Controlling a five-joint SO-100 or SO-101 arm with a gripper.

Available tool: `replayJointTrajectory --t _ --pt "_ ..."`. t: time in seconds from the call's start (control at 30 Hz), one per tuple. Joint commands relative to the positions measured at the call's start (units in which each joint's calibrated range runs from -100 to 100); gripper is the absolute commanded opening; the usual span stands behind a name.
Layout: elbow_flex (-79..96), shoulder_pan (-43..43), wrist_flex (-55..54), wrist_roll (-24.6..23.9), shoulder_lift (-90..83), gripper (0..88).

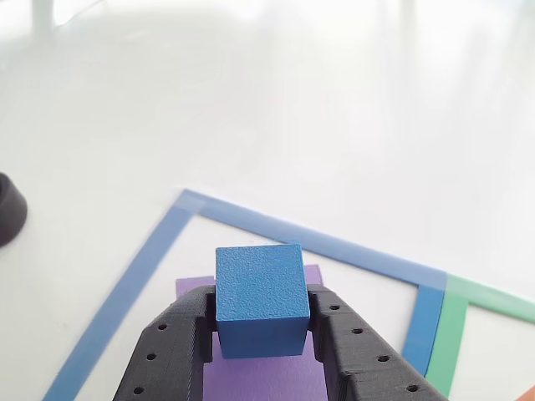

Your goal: Tower of hanoi

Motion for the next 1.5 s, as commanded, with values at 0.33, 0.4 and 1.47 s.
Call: replayJointTrajectory --t 0.33,0.4,1.47 --pt "-2.5 0.2 -4.5 0.0 3.6 5.0" --pt "-2.5 0.3 -5.6 0.0 4.7 7.2" --pt "-14.8 4.1 65.0 0.0 -40.3 13.3"
